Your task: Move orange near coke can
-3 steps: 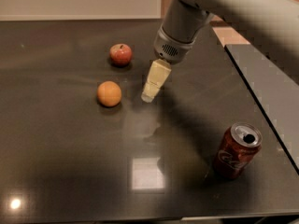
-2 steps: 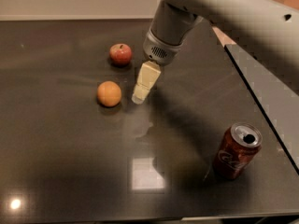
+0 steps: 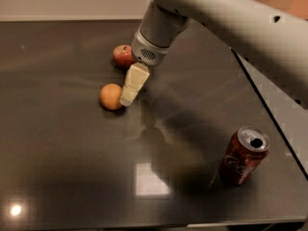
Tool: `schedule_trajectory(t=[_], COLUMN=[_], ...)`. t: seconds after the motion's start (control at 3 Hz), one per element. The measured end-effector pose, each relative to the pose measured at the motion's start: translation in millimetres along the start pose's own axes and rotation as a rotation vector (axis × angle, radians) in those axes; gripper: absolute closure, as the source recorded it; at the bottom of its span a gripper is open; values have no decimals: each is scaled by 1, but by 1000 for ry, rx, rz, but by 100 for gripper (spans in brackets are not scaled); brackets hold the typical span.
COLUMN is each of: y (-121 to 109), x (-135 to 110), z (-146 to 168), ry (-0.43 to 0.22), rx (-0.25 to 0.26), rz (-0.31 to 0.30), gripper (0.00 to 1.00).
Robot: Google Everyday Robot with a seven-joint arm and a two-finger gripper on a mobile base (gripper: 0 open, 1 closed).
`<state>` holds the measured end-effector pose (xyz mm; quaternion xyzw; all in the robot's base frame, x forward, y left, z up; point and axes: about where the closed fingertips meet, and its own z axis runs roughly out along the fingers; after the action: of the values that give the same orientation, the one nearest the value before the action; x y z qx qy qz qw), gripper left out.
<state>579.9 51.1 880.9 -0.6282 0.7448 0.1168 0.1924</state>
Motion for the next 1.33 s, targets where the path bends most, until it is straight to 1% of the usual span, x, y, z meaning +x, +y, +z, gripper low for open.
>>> schedule_trajectory(t=[0.33,0.67,1.0,1.33], y=[6,18,29,36], x=[-12,-20,-24,-30], z=[14,26,37,43], ry=[-10,-13,-10,-17], rx=[-23,-54,-72,-81], rz=[-32,-62,-90,-111], gripper=[0,0,0,16])
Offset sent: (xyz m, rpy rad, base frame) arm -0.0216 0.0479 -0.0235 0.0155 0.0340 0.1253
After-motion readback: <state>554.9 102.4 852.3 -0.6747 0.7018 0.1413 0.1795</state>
